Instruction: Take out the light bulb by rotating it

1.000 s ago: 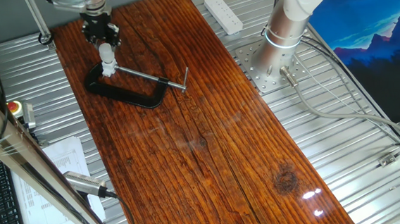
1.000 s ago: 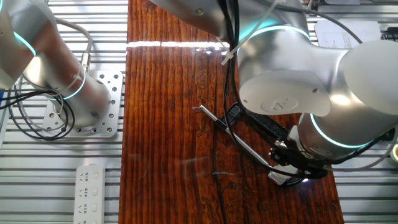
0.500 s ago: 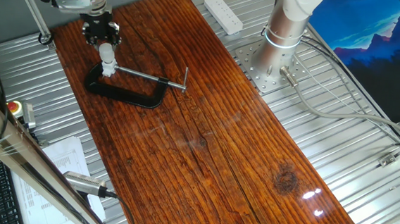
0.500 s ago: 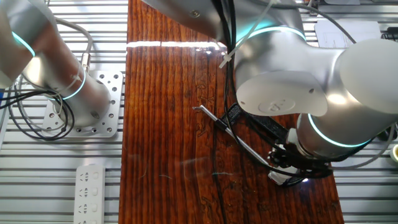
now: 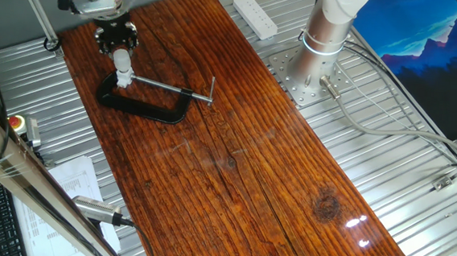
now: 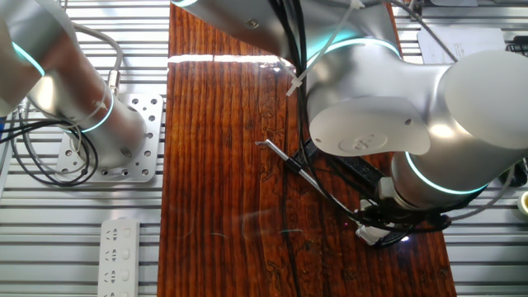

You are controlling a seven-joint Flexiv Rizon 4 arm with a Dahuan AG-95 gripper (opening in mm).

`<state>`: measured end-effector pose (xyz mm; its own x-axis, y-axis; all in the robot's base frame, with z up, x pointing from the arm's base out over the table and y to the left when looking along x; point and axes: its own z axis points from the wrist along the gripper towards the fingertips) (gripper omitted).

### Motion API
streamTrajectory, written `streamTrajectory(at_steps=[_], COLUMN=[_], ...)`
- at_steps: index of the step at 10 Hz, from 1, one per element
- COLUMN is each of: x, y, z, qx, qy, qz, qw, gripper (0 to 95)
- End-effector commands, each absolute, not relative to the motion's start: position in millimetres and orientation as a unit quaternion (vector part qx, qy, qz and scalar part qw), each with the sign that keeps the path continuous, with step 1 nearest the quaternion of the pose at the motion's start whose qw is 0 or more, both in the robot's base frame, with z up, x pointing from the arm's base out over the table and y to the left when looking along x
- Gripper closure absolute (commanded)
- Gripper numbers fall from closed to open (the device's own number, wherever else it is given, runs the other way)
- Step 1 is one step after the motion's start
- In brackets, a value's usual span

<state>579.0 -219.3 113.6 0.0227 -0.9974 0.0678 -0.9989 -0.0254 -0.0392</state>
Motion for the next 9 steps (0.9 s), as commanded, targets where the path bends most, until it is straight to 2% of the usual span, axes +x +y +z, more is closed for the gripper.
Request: streamTrajectory(at_steps=[1,9], x=[579.0,579.5], y=[-218.9,-216.8], z=[113.8,113.3], qx=[0.792,0.877], qy=[-0.609,-0.479], qz=[0.041,0.035], qw=[0.012,0.008], gripper=[95.0,95.0])
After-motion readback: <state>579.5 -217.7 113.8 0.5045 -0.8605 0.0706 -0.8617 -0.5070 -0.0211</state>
